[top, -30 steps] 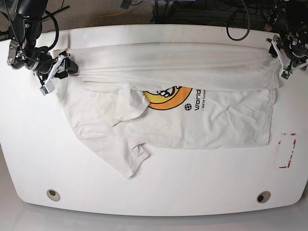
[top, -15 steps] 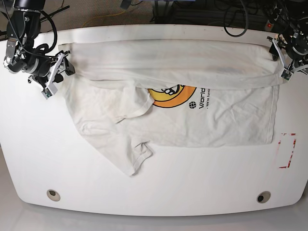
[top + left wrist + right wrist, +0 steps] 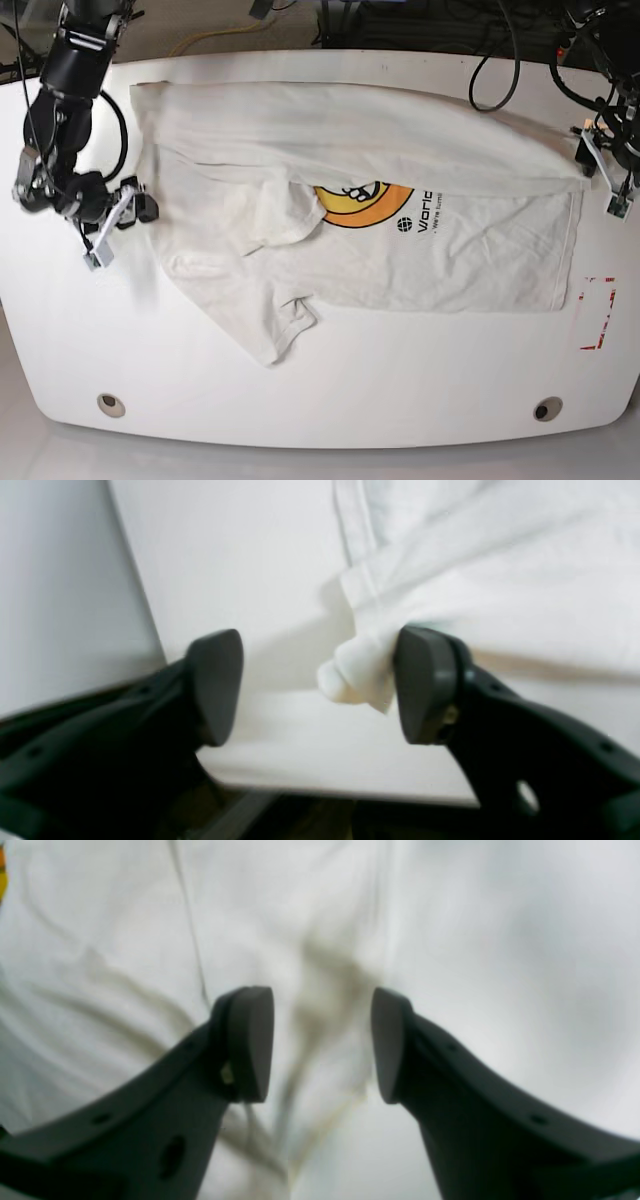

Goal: Fold the T-shirt properly
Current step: 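Pinch the folded edge with both grippers and pull it taut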

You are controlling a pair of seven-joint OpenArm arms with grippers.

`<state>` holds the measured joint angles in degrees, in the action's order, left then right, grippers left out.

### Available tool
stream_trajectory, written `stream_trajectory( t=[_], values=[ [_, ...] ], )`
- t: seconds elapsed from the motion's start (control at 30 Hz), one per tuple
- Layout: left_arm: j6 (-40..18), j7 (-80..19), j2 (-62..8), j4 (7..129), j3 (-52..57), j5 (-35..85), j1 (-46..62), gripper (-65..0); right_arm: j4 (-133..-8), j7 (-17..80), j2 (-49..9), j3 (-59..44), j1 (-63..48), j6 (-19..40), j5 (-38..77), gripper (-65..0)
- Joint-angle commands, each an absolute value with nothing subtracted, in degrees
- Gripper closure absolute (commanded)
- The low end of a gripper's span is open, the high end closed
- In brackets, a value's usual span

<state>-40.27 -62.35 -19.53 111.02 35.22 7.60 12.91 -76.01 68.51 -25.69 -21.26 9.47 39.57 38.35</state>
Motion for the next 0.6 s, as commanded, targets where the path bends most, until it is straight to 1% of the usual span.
stream_trajectory(
  t=[0.0,0.1,0.2,0.23,0.33,0.57],
  values=[
    [-40.00,-62.73,-18.42,111.96,35.30,7.78,8.75,-47.6,-72.57,63.43,-27.38,-20.18,14.73,40.00,39.43,-30.0],
    [-40.00,-65.54,-17.45,111.96,35.21,7.78,5.93,-48.3,-66.51,60.35,-27.74,-18.33,20.35,40.00,34.42,-30.0],
    [-40.00,-68.44,-17.27,112.13,35.21,8.22,4.53,-48.3,-60.88,56.40,-26.51,-18.07,23.78,40.00,28.62,-30.0],
    [-40.00,-69.05,-17.27,112.31,35.21,8.22,4.44,-48.3,-58.86,54.37,-26.07,-18.07,25.36,40.00,26.15,-30.0],
    [-40.00,-69.14,-17.27,112.40,35.47,8.22,4.53,-48.1,-54.73,52.26,-25.80,-18.07,27.82,40.00,22.02,-30.0],
    [-40.00,-69.14,-17.54,112.13,37.41,8.04,6.64,-47.9,-53.32,49.63,-25.36,-17.98,28.97,40.00,20.70,-30.0]
  ],
)
